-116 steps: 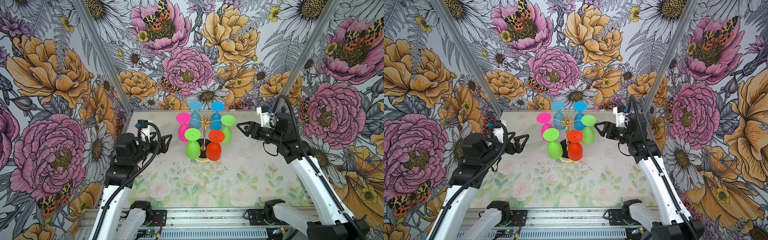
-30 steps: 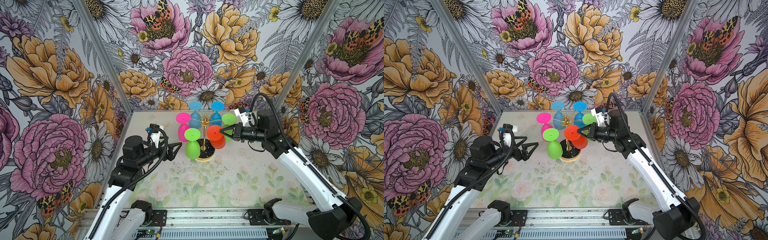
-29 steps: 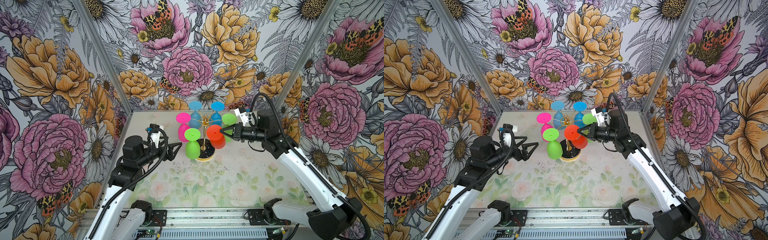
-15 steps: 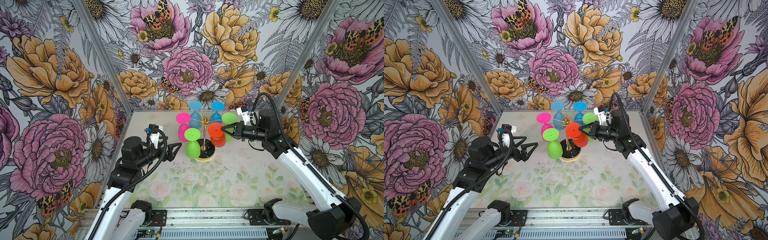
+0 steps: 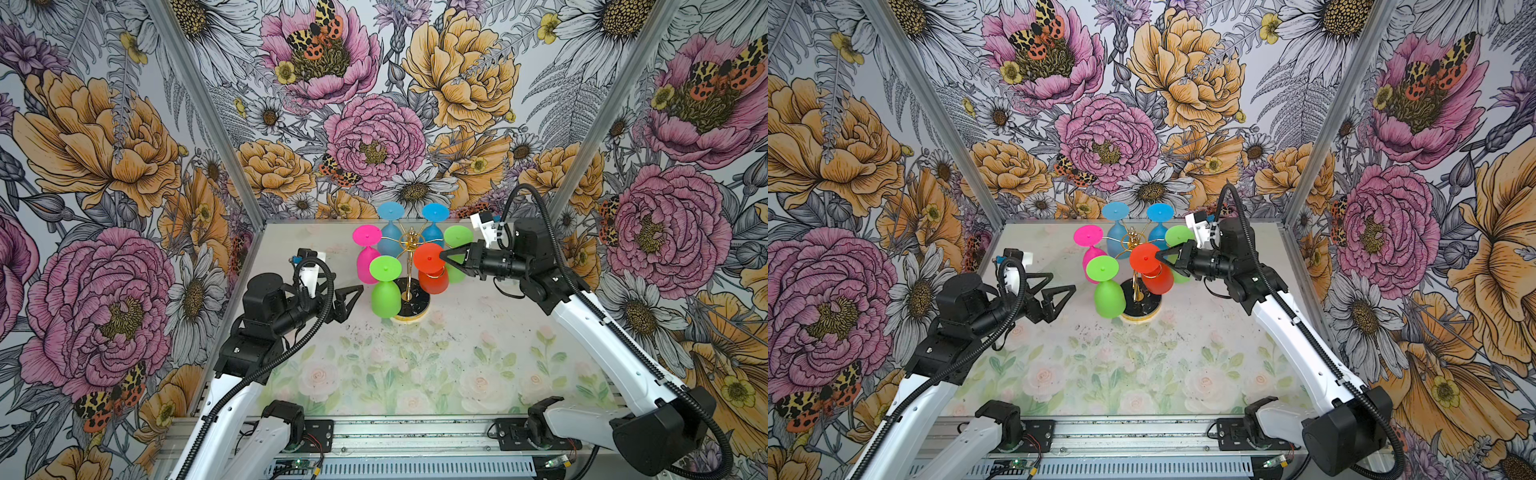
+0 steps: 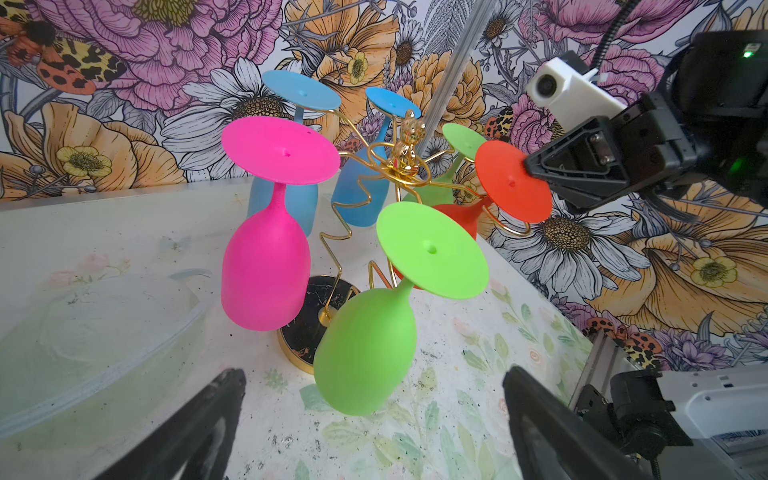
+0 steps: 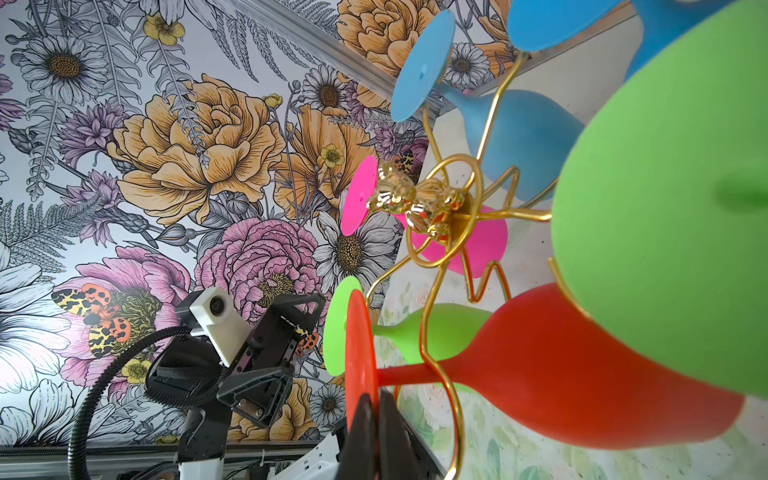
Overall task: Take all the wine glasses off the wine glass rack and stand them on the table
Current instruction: 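Close the right gripper on the red glass's foot and tilt it off the rack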
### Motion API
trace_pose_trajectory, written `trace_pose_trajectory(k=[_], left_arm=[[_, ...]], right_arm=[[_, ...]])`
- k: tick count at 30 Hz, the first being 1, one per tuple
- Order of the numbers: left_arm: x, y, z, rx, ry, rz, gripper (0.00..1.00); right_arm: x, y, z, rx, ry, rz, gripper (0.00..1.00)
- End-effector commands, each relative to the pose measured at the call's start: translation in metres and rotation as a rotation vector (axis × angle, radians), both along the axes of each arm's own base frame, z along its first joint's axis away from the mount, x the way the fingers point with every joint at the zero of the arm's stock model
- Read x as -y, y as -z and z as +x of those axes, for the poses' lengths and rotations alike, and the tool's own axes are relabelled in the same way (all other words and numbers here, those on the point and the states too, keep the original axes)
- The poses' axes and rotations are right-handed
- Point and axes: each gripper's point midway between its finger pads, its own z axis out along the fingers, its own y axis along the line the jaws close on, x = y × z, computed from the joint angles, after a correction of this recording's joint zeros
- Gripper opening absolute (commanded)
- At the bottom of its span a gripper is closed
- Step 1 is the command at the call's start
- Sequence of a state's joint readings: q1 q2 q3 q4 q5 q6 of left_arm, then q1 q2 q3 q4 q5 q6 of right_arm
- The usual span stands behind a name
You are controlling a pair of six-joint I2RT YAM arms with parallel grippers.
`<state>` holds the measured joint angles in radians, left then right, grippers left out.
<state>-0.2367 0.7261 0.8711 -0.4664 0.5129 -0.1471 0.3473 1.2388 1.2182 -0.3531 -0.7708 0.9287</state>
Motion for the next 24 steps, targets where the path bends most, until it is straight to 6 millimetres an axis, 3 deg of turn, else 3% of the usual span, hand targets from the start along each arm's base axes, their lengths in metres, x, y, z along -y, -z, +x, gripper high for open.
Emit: trace_pose_trajectory(k=[1, 24], left_arm=[[0.001, -0.017, -0.004, 0.059, 0.007, -0.003, 0.99], [0.007, -0.023, -0.014, 0.061, 0.064, -0.027, 0.99]], right_arm=[[-0.005, -0.021, 0.006, 0.07, 0.0, 0.033, 0.0], [-0.025, -0.012, 0.007, 0.06, -0.051, 0.024, 0.0]])
